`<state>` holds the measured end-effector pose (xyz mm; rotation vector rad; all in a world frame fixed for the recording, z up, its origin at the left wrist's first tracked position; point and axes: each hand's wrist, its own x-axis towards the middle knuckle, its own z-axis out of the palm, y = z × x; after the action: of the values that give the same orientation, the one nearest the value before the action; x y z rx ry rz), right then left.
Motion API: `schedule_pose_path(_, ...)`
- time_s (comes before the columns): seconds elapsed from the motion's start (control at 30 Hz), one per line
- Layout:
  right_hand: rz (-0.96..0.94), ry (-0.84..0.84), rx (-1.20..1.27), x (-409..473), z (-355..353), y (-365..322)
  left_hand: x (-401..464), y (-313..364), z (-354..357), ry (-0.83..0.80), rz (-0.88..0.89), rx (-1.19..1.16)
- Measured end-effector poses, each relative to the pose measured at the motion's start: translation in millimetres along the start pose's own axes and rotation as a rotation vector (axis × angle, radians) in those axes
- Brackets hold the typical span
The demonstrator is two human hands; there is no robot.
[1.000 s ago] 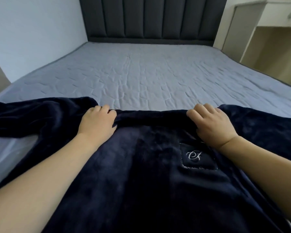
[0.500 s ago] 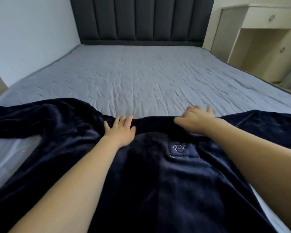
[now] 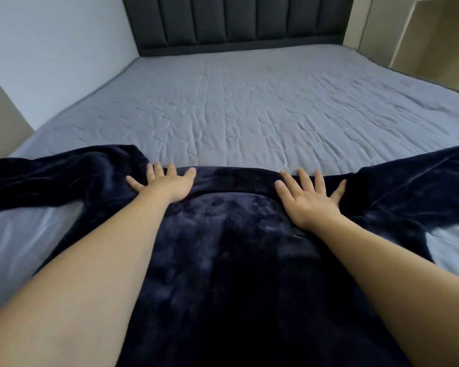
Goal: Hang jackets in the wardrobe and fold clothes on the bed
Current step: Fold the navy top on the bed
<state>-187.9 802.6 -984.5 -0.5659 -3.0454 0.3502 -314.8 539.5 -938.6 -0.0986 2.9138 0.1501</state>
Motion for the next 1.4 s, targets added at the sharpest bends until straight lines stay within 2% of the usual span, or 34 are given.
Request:
schedule_pose_path(0.07, 0.046, -0.019, 0.056, 2, -2, -1, 9, -25, 2, 0.034, -0.061, 0.008)
schedule_pose_path(0.23, 0.042, 0.082, -0.063, -5, 2, -6, 25, -37, 14, 0.18, -0.072, 0.013)
schedule_pose_path(0.37, 0.016, 0.118, -0.165, -11, 2, -12, 24, -36, 2, 0.109, -0.094, 0.003)
schedule_pose_path(0.5, -0.031, 0.044, -0.25, -12, -8, -21, 6, -51, -15, -0.032, 0.006, 0.038)
schedule_pose_path(0.63, -0.191, -0.038, -0.103, -3, -33, -48, -10, -98, -30, -0.017, 0.082, 0.013)
schedule_pose_path(0.7, -0.286, -0.034, 0.004, 1, -36, -87, -16, -127, -37, 0.064, 0.041, -0.108)
schedule_pose_path(0.8, -0.361, -0.085, 0.071, 8, -23, -172, -22, -175, -49, 0.218, -0.129, -0.477)
schedule_pose_path(0.87, -0.371, -0.145, 0.068, 14, -8, -227, -21, -210, -53, 0.289, -0.326, -0.868)
schedule_pose_path(0.93, -0.373, -0.17, 0.075, 19, 4, -276, -18, -242, -54, 0.283, -0.473, -1.411)
schedule_pose_path(1.0, -0.373, -0.172, 0.094, 26, 15, -316, -15, -266, -55, 0.28, -0.542, -1.79)
schedule_pose_path(1.07, -0.428, -0.183, 0.017, 31, 27, -345, -4, -282, -56, 0.293, -0.522, -2.018)
schedule_pose_path(1.17, -0.5, -0.206, -0.166, 34, 51, -360, 17, -295, -60, 0.207, -0.429, -2.169)
schedule_pose_path(1.27, -0.5, -0.206, -0.184, 31, 62, -355, 33, -310, -71, 0.162, -0.421, -2.127)
schedule_pose_path(1.33, -0.477, -0.268, -0.007, 28, 51, -352, 40, -312, -82, 0.273, -0.475, -2.05)
schedule_pose_path(1.4, -0.377, -0.304, 0.449, 22, 32, -344, 40, -301, -91, 0.498, -0.466, -1.792)
